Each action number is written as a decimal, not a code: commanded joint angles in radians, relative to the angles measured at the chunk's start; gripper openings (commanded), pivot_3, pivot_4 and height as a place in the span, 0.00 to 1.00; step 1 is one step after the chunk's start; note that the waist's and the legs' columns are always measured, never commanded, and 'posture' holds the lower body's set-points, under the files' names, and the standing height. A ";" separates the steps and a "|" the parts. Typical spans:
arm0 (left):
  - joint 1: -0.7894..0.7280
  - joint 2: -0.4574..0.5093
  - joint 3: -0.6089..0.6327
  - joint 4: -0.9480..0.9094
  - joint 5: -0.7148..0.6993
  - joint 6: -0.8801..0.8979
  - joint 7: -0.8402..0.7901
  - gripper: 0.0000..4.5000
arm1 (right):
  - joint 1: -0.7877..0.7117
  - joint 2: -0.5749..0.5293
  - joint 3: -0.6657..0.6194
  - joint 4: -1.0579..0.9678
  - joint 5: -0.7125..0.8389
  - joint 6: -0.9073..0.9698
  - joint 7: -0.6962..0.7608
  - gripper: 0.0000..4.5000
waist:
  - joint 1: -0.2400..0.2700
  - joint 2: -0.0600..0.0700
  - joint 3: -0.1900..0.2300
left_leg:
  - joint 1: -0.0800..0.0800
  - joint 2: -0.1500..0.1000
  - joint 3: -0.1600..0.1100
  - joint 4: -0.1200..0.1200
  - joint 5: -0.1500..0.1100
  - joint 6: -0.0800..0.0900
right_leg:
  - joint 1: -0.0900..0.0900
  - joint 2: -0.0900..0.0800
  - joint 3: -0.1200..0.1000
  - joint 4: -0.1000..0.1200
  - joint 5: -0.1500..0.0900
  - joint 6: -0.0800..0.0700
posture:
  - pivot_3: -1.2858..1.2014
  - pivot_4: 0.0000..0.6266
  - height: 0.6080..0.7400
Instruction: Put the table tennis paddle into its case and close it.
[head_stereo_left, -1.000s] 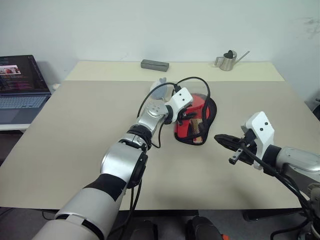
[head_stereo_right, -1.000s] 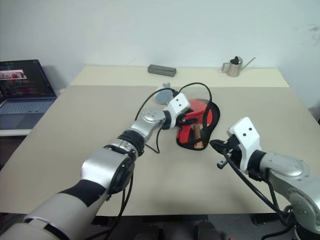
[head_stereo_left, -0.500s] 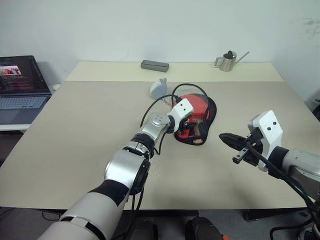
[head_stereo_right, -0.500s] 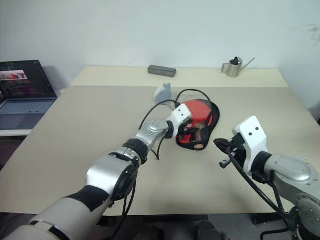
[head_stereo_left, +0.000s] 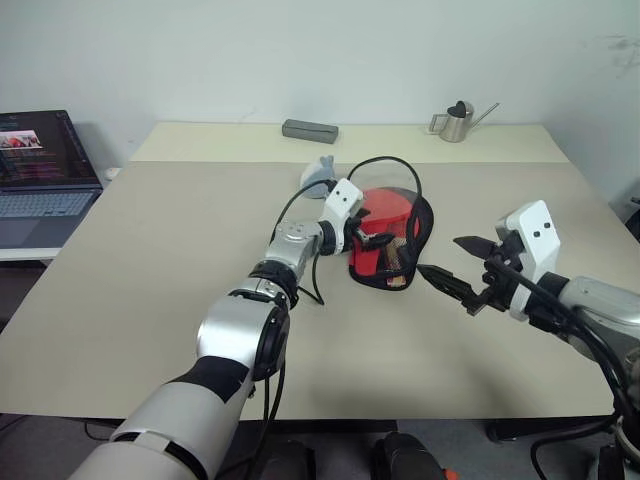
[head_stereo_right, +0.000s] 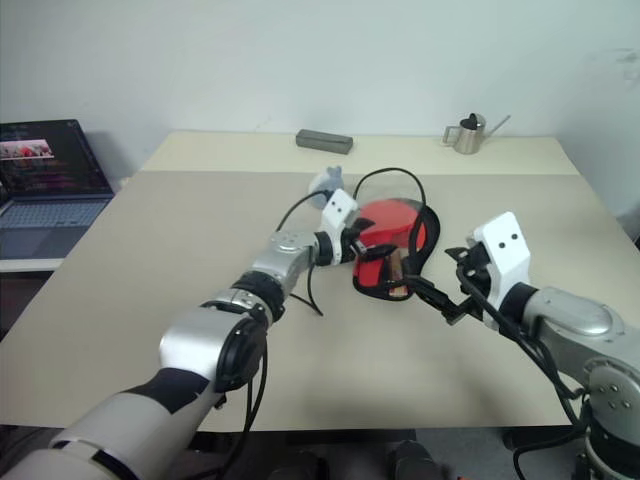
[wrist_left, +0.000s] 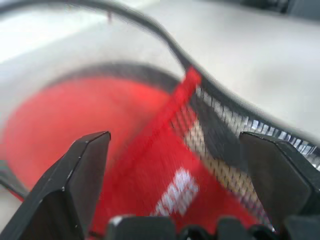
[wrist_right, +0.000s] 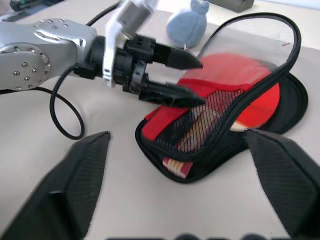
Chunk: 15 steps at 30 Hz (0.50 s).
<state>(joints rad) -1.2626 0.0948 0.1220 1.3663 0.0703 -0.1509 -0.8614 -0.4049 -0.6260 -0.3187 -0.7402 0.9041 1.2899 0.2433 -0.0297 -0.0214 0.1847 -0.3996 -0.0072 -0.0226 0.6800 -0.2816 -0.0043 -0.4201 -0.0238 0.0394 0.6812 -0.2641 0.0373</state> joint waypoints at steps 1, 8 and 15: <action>-0.037 0.021 0.024 -0.050 -0.042 -0.048 -0.045 1.00 | -0.052 0.007 0.032 0.041 -0.021 -0.063 0.007 1.00 | 0.000 0.000 0.000 | 0.000 0.000 0.000 0.000 0.000 0.000 | 0.000 0.000 0.000 0.000 0.000 0.000 | 0.52 0.24 1.00; -0.036 0.077 0.056 -0.086 -0.109 -0.057 -0.161 1.00 | -0.170 0.098 0.140 0.215 -0.125 -0.148 -0.036 1.00 | -0.002 0.000 0.000 | 0.000 0.001 0.000 0.000 0.000 0.000 | -0.001 0.000 0.000 0.001 0.000 0.000 | 0.52 0.24 1.00; 0.047 0.221 0.071 -0.160 -0.161 -0.038 -0.260 1.00 | -0.290 0.143 0.227 0.526 -0.275 -0.302 0.024 1.00 | -0.006 0.000 0.000 | 0.000 0.001 0.001 0.000 0.000 0.000 | -0.002 0.000 0.001 0.000 0.000 0.000 | 0.52 0.24 1.00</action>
<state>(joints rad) -1.2304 0.2764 0.1673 1.2503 -0.0626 -0.1852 -1.1098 -0.6626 -0.4815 -0.0944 -0.2796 0.6758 1.0534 0.2467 -0.0360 -0.0212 0.1846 -0.3993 -0.0065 -0.0212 0.6797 -0.2815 -0.0044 -0.4217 -0.0237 0.0404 0.6817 -0.2640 0.0371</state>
